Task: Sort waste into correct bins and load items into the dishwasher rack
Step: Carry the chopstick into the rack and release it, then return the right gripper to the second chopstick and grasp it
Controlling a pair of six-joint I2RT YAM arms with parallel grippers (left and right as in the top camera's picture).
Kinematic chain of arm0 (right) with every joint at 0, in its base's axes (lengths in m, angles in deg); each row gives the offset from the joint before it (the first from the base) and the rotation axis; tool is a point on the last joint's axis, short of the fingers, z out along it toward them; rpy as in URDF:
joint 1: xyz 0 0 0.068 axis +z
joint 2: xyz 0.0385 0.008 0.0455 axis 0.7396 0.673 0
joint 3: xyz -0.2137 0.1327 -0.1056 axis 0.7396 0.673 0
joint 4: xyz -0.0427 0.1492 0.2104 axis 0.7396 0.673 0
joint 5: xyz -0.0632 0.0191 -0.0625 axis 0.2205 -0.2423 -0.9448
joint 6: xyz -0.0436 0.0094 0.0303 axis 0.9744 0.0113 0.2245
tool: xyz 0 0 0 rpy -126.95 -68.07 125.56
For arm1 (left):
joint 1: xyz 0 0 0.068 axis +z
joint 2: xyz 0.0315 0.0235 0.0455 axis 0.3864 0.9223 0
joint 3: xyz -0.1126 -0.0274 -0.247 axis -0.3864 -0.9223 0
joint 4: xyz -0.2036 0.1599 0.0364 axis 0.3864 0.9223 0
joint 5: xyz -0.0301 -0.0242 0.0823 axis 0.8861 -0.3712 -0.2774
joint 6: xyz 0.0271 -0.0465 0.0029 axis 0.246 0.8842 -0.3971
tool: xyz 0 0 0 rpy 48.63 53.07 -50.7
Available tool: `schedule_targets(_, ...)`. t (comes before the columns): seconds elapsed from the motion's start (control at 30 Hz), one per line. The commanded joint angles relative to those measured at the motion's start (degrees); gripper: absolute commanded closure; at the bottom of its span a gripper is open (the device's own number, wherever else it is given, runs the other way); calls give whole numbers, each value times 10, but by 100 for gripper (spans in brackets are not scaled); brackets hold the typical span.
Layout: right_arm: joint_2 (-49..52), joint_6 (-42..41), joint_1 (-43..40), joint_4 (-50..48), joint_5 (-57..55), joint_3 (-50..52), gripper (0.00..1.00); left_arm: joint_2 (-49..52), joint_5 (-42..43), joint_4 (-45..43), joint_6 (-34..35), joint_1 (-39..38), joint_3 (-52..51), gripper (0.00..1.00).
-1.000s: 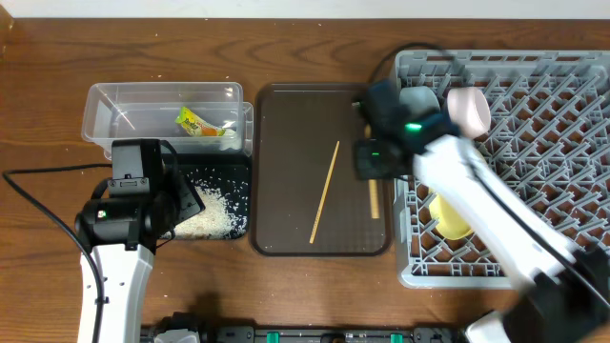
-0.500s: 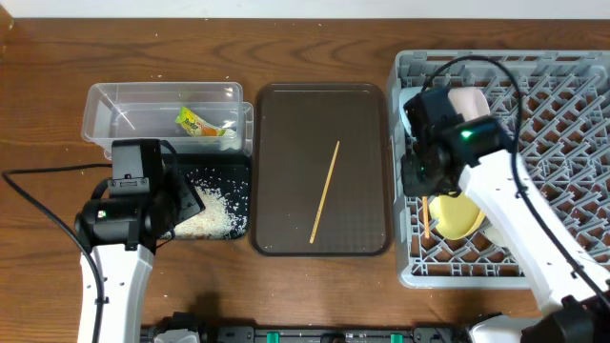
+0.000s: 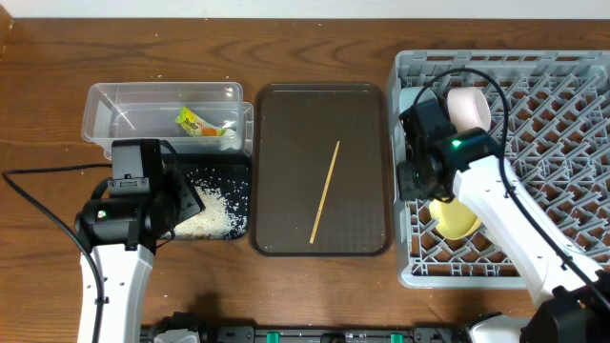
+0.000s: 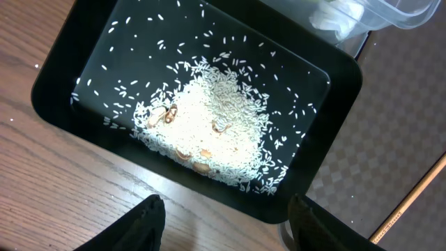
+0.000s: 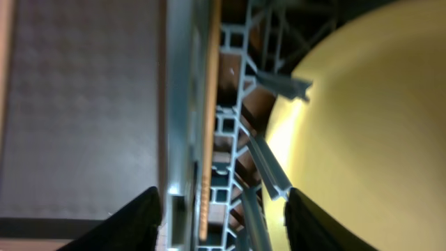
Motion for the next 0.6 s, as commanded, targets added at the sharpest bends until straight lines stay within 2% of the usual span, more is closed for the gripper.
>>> schedule_targets(0.0,-5,5,-5,-8,6,-64,43,1,-5,3,-1,3,-1,40)
schedule_targets(0.2,-4,4,24,-110,83,-96,42,1,-5,4,-1,3,-1,40)
schedule_targets(0.27,1,-8,42,-136,82,-96,39,1,-5,3,-1,3,-1,40)
schedule_targets(0.57,92,-50,122,-203,76,-96,38,1,-5,3,-1,3,-1,40)
